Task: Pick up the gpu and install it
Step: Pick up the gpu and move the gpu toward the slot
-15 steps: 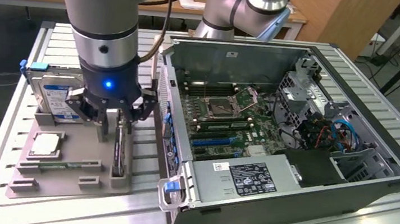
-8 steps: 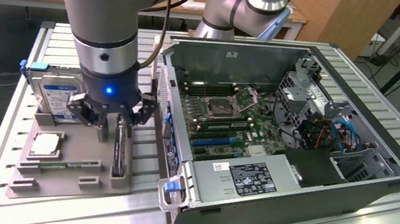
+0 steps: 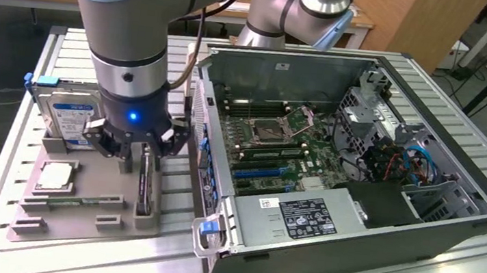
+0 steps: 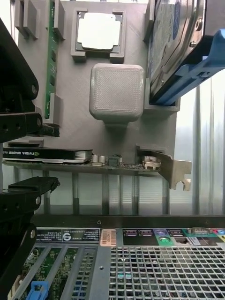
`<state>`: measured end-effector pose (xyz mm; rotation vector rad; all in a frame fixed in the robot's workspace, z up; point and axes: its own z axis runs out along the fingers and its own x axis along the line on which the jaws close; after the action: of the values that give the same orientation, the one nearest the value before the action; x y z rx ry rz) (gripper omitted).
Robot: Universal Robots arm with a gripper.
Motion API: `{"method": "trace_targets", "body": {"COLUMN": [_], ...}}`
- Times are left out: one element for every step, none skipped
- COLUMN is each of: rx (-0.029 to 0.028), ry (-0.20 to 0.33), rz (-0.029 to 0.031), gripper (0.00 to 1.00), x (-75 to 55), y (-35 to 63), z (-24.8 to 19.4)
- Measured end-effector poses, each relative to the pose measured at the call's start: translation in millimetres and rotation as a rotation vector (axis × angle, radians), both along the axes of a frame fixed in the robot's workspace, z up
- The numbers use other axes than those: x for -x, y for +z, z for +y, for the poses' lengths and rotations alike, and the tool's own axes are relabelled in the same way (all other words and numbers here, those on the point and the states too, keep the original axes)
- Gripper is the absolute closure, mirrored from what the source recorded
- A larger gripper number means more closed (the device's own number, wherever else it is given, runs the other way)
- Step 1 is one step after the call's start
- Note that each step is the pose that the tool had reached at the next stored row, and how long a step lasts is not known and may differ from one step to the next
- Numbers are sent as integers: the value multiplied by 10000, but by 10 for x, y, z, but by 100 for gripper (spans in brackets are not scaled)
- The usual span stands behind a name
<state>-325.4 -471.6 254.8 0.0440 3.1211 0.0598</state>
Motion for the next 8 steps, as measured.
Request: {"method": "trace_targets", "body": {"rx": [1, 3, 4, 5, 6, 7, 9, 13], "ry": [0, 0, 0, 0, 0, 0, 0, 0], "rz": [0, 0, 0, -1, 0, 0, -1, -1], "gripper": [53, 53, 53, 53, 53, 53, 53, 53], "x": [0, 0, 0, 0, 0, 0, 0, 0], "y": [-9, -19, -30, -41, -52, -63, -73, -85], "z": [0, 0, 0, 0, 0, 0, 0, 0]}}
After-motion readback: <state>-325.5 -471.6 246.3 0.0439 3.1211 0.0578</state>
